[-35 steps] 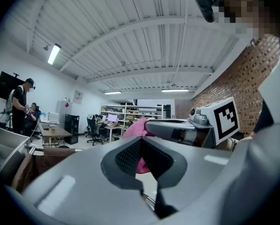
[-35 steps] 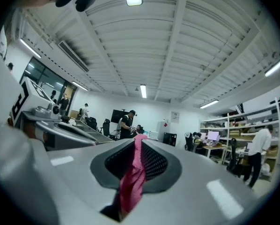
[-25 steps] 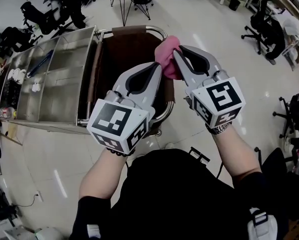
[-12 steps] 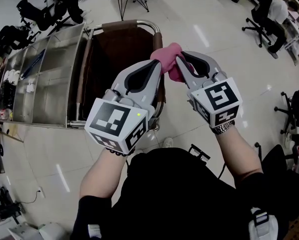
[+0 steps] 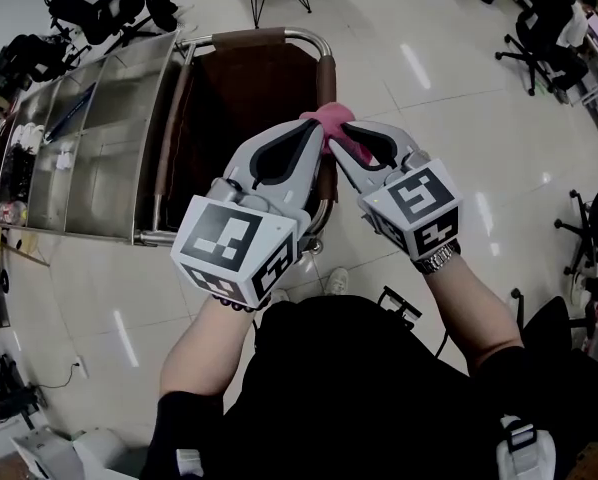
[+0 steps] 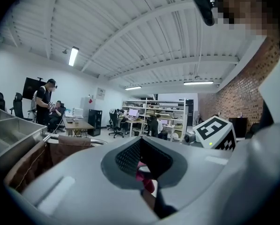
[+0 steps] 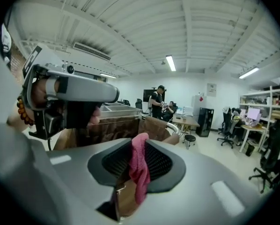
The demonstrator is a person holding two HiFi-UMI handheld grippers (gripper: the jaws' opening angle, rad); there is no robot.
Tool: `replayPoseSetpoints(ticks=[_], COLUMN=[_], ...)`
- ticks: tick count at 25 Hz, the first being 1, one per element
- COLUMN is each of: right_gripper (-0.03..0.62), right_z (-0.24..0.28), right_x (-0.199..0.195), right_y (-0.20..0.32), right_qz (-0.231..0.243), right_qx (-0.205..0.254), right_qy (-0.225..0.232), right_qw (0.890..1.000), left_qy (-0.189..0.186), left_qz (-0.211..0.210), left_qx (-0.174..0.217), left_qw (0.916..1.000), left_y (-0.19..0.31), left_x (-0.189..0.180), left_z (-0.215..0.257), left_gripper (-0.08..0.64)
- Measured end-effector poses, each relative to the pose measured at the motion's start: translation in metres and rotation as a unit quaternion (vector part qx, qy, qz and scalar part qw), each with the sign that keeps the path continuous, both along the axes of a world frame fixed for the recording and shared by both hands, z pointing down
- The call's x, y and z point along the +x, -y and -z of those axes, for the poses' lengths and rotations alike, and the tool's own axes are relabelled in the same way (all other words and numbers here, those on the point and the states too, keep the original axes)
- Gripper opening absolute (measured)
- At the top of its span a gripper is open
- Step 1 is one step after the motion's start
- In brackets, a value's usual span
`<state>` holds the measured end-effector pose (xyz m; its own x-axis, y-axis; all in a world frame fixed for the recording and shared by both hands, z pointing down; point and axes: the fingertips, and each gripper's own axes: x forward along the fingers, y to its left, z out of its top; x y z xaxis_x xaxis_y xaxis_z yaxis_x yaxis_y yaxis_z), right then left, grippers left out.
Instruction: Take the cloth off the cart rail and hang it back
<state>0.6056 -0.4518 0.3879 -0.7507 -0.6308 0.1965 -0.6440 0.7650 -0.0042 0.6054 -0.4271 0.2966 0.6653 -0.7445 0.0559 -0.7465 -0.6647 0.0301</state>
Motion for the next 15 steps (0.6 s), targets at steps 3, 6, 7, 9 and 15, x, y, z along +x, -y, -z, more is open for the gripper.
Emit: replayPoseSetpoints(ticks=[3,6,7,9,15], right_gripper=[0.135,0.152,0.152,0.152,0.13], right_z=[-0.007,-0.001,-0.001,-0.003,0.013], right_x=[-0.008,-0.009,-0.008,-0.006,-0.004], right_y=[-0.003,-0.001,-0.001,-0.002,-0.006], right_qz=[0.011,0.006,0.005,0.008,0.008], right_qx=[-0.007,-0.003,-0.003,-0.002,0.022], right_qy=[0.003,0.01,0.012,0.016,0.043], right_qw=[1.0,1.0,1.0,1.0,0.999], left_qy=[0.003,0.003,0.003,0.004,0.004], left_qz=[0.002,0.008,0.009,0.013,0.034], left_qx=[0.004,0.002,0.002,0.002,0.001], left_qw=[1.0,1.0,0.9999,0.9999,0.9994], left_y=[-0.001,-0.001,-0.001,-0.002,-0.007], left_x=[-0.002,-0.004,-0.005,-0.006,-0.015], left_z=[0.0,-0.003,-0.004,-0.005,-0.012], left_gripper=[-0.003,-0.003,-0.003,-0.003,-0.003])
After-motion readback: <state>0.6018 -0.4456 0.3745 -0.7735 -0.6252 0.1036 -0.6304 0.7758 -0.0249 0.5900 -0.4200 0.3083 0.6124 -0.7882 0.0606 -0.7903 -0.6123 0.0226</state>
